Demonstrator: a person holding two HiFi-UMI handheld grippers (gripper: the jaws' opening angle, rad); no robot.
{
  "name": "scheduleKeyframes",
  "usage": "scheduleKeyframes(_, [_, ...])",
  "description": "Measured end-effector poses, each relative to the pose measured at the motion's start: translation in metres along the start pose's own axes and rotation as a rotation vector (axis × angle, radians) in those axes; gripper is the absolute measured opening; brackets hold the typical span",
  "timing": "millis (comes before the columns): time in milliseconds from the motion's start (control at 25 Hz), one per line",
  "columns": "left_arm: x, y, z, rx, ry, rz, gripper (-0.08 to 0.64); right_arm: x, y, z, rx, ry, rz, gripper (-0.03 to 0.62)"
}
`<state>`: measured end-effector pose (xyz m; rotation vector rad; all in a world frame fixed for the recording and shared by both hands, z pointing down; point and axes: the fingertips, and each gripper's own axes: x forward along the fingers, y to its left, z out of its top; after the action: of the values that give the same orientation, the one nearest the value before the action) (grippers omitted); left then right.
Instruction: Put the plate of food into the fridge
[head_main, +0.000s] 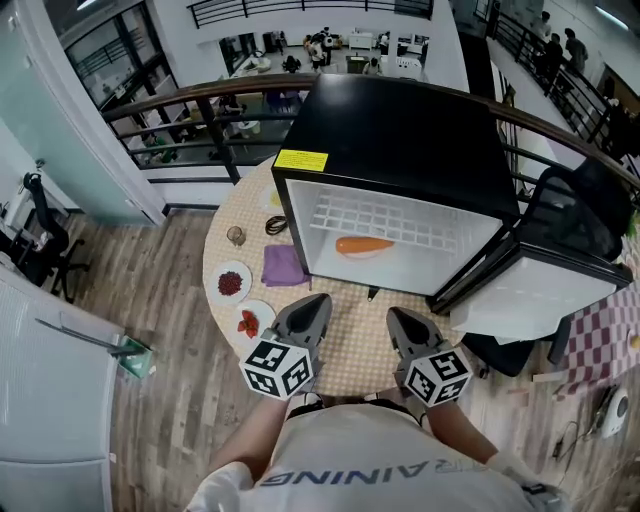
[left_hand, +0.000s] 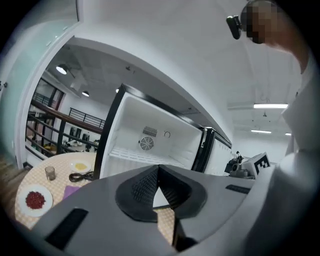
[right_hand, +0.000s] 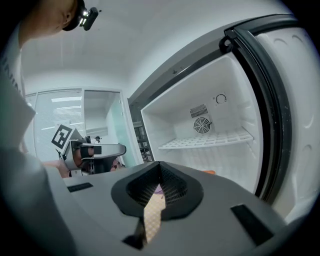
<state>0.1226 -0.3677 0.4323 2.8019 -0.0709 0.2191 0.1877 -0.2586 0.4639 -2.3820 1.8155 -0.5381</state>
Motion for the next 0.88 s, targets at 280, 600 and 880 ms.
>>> scheduleKeyframes(280, [-0.038, 0.005, 0.019, 0.030, -0.046, -0.006, 0.009, -0.001, 0.006, 0.015, -0.016, -0.027, -0.025, 0.020])
scheduleKeyframes(600, [-0.038, 0.002, 0.010, -0.009, -0.026, -0.062, 0.009, -0.007, 0.015, 0.012, -0.013, -0.030, -0.026, 0.020])
scheduleKeyframes(880, [-0.031, -0.001, 0.005, -0.015, -0.014, -0.081, 0.009, -0.010, 0.015, 0.009, -0.029, -0.018, -0.037, 0.020])
